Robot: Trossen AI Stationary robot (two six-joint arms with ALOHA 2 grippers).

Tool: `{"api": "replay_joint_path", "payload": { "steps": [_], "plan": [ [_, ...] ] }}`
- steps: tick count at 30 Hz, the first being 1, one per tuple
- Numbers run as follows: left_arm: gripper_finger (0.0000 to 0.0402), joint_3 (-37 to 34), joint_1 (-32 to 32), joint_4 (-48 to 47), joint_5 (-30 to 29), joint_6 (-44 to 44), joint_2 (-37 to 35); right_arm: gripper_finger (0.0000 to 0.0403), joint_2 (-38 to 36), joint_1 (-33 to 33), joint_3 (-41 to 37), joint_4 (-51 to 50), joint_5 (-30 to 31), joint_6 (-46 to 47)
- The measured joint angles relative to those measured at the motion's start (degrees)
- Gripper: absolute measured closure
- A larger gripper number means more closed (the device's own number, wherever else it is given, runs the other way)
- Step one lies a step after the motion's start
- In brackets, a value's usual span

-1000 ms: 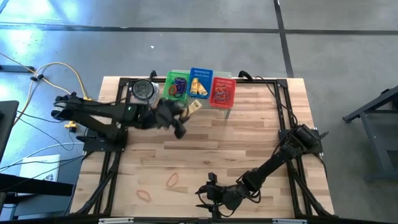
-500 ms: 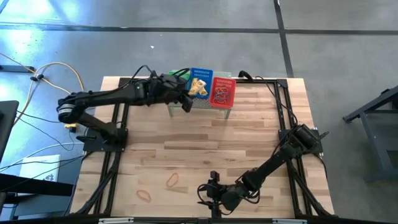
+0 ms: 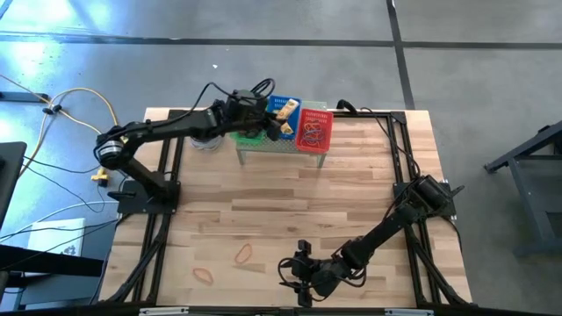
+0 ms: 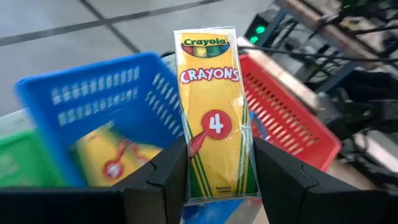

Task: Pick & Place Office Desk Supplies
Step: Put the yellow crayon box into the blue bin on the shelf, then put the orange rubber band into the red bin on the shelf

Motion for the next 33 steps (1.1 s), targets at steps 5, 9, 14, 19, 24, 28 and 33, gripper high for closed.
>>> {"api": "replay_joint_path", "payload": {
  "steps": [5, 9, 14, 19, 24, 28, 33],
  "plan": [
    [0.0250, 0.01, 0.09, 1.94, -0.07, -0.04, 0.65, 0.0184, 0.00, 0.09, 0.01, -0.45, -0.31, -0.03],
    [0.0250, 0.01, 0.11, 1.67, -1.61, -0.13, 0.65, 0.0184, 0.00, 0.09, 0.01, -0.65, -1.43, -0.58],
    [0.0248, 0.01, 0.11, 1.11, -1.91, -0.11, 1.11, 0.0184, 0.00, 0.09, 0.00, -0.76, -1.60, -1.11],
    [0.0225, -0.02, 0.11, -0.06, -3.86, 0.09, 1.11, 0.0184, 0.00, 0.04, 0.02, -0.76, -1.80, -1.54],
    [0.0204, -0.01, 0.11, -0.20, -4.04, 0.11, 1.11, 0.0184, 0.00, -0.41, 0.01, -0.76, -1.98, -2.57],
    [0.0191, -0.02, -0.13, -0.22, -4.44, 0.13, 1.11, 0.0184, 0.00, -0.71, 0.00, -0.76, -2.65, -2.60],
    [0.0184, -0.02, -0.17, 0.67, -4.00, 1.61, -0.11, 0.0184, 0.00, -0.68, 0.02, -0.80, -3.29, -2.71]
  ]
}}
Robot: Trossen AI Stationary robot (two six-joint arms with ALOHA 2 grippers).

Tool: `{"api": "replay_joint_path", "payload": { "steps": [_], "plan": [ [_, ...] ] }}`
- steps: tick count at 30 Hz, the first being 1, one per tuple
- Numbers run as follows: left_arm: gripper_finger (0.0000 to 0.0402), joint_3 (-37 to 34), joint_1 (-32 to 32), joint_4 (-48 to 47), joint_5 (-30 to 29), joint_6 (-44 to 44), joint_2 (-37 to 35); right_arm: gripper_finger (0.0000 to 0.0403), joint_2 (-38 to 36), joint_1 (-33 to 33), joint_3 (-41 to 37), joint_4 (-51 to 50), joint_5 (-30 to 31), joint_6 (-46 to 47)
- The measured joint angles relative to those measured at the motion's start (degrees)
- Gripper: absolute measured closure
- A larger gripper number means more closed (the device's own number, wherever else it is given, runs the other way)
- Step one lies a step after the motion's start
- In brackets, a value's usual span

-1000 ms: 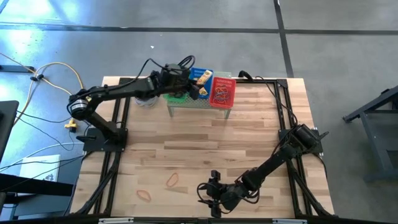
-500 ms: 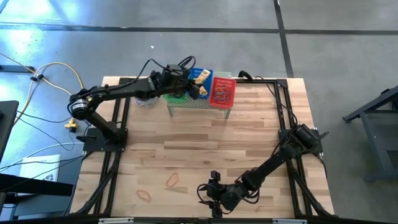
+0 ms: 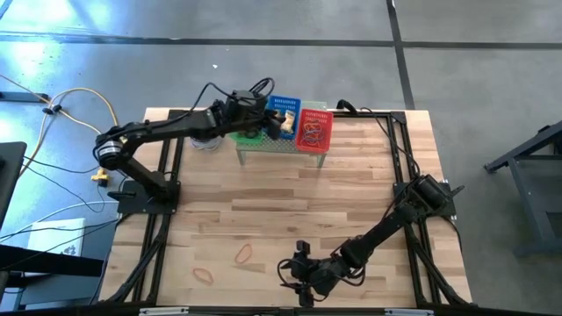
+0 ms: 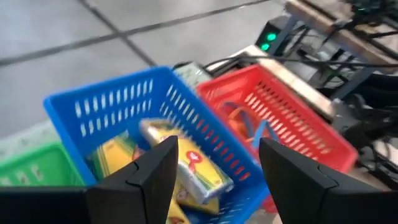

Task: Pick & Place Office Desk Supplies
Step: Put the orange rubber band into the red bin on the shelf

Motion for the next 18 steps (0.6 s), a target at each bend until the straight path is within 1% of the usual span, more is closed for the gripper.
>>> {"api": "replay_joint_path", "payload": {
  "steps": [2, 5, 8, 12, 18],
  "plan": [
    [0.0183, 0.00, -0.30, 0.44, 2.15, 1.41, -1.37, 0.0184, 0.00, 0.00, -0.02, -0.08, -0.06, -0.33],
    [0.0183, 0.00, -1.42, 0.34, 7.43, 2.90, -4.92, 0.0184, 0.00, 0.00, -0.01, -0.69, -0.06, -0.35],
    [0.0183, 0.04, -3.80, -2.56, 12.32, 4.54, -9.35, 0.0184, 0.00, -0.02, -0.02, -1.18, -0.04, -0.64],
    [0.0183, 0.04, -9.12, -11.17, 14.18, 9.18, -14.29, 0.0184, 0.00, -0.43, 0.00, -1.18, -0.12, -1.84],
    [0.0183, 0.04, -20.05, -29.33, 14.29, 8.92, -18.55, 0.0184, 0.00, -2.28, -0.02, 0.46, -4.00, -3.24]
  ]
}}
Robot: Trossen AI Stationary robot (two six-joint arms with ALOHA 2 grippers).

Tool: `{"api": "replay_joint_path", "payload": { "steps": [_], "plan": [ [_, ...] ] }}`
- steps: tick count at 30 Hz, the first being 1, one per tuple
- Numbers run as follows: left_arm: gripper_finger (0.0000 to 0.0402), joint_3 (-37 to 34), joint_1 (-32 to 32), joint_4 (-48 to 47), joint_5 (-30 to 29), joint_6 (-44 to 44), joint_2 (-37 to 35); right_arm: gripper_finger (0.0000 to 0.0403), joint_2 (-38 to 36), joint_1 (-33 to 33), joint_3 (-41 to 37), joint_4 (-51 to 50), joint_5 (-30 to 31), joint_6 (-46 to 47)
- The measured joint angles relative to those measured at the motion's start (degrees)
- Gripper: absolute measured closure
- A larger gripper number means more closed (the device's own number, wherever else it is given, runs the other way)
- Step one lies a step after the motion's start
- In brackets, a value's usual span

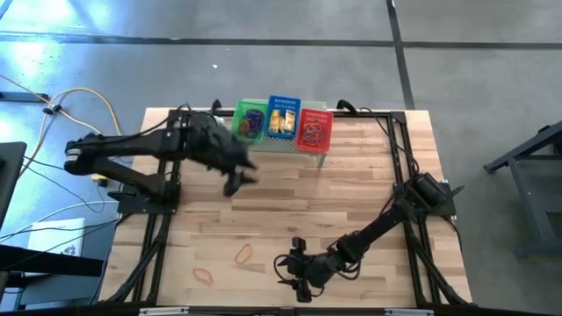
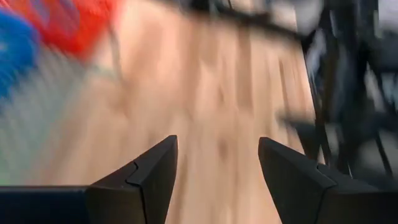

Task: Pick & Place Office Desk Supplies
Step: Put the orange rubber band into the red bin on the shelf

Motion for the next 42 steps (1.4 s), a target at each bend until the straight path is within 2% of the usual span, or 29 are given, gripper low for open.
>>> {"api": "replay_joint_path", "payload": {
  "steps": [6, 11, 15, 20, 23, 28, 30, 34, 37, 42],
  "plan": [
    [0.0183, -0.02, -12.40, -16.43, 0.02, -0.02, 0.63, 0.0184, 0.00, -2.02, 0.01, 0.94, -4.17, -0.91],
    [0.0183, -1.01, -23.42, -19.16, -2.76, -2.53, 2.99, 0.0184, 0.00, -3.42, 0.02, 1.78, -7.54, -2.08],
    [0.0183, -1.67, -31.37, -18.79, -9.95, -3.59, 6.47, 0.0184, 0.00, -3.93, 0.02, 1.81, -9.25, -2.94],
    [0.0183, -1.70, -39.24, -16.86, -23.99, -10.90, 12.86, 0.0184, 0.00, -4.10, 0.02, 1.57, -9.96, -3.37],
    [0.0183, -1.70, -41.98, -15.20, -29.35, -16.15, 17.27, 0.0184, 0.00, -4.10, 0.02, 1.55, -11.17, -3.33],
    [0.0183, -1.70, -43.91, -14.70, -33.05, -21.82, 24.73, 0.0184, 0.00, -4.08, 0.02, 1.97, -11.26, -3.28],
    [0.0183, -1.70, -43.91, -14.78, -32.85, -22.81, 27.53, 0.0184, 0.00, -3.96, 0.02, 2.90, -11.68, -3.25],
    [0.0183, -1.72, -43.86, -14.95, -28.77, -23.25, 32.07, 0.0184, 0.00, -2.91, 0.02, 4.81, -11.95, -3.47],
    [0.0183, -1.73, -43.11, -14.26, -25.70, -23.69, 32.93, 0.0184, 0.00, -1.47, 0.02, 4.76, -9.11, -3.77],
    [0.0183, -1.73, -43.24, -11.14, -25.94, -23.35, 33.08, 0.0184, 0.00, 0.16, 0.02, 4.81, -4.87, -4.04]
  ]
}}
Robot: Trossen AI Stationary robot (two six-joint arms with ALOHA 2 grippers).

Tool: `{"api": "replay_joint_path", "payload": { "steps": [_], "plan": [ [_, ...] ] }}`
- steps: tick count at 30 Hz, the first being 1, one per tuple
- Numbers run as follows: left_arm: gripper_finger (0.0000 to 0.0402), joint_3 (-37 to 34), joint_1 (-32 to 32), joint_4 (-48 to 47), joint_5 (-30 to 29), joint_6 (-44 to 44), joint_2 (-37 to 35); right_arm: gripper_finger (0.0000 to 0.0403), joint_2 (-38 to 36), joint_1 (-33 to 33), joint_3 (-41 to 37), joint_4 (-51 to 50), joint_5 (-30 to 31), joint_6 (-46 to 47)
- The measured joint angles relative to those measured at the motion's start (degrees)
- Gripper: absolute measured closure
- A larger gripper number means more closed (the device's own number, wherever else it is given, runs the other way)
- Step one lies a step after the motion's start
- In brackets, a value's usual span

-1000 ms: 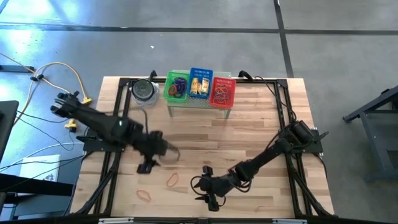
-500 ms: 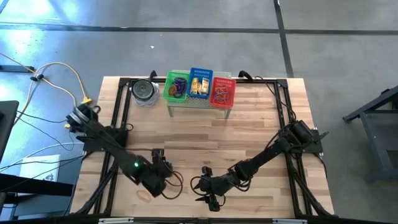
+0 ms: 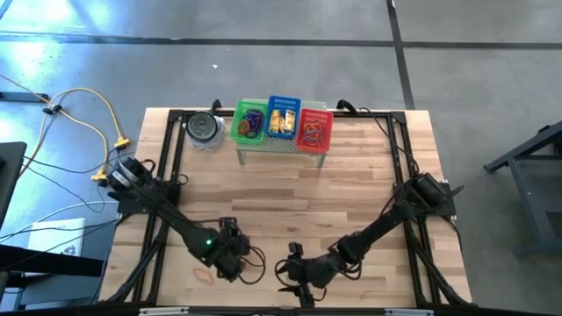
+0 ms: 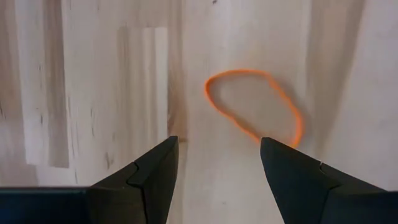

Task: Pick & Place Office Desk Supplies
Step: Put the orange rubber band into the red bin on the shelf

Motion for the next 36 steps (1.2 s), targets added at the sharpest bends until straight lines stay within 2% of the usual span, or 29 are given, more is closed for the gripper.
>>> {"api": "replay_joint_path", "payload": {
  "steps": [12, 17, 21, 28, 33, 36],
  "plan": [
    [0.0183, -1.48, -0.91, 3.83, -4.47, -2.39, 0.70, 0.0184, 0.00, -0.07, 0.00, -1.09, -1.60, -0.57],
    [0.0183, -3.55, 0.55, 8.95, -1.03, -2.40, 1.11, 0.0184, 0.00, -0.70, 0.00, -1.83, -4.31, -1.48],
    [0.0183, -5.75, 1.08, 12.26, -0.57, -2.67, 1.07, 0.0184, 0.00, -1.37, 0.00, -2.03, -6.08, -2.43],
    [0.0183, -9.20, 2.50, 15.16, 1.21, -8.04, 0.85, 0.0184, 0.00, -2.77, 0.00, -2.29, -10.44, -3.12],
    [0.0184, -11.27, 4.14, 16.10, 4.98, -11.55, 0.66, 0.0184, 0.00, -2.86, 0.00, -2.32, -10.73, -3.13],
    [0.0193, -12.73, 4.46, 15.66, 3.31, -13.59, 1.32, 0.0184, 0.00, -2.84, 0.00, -2.30, -10.75, -3.11]
  ]
}}
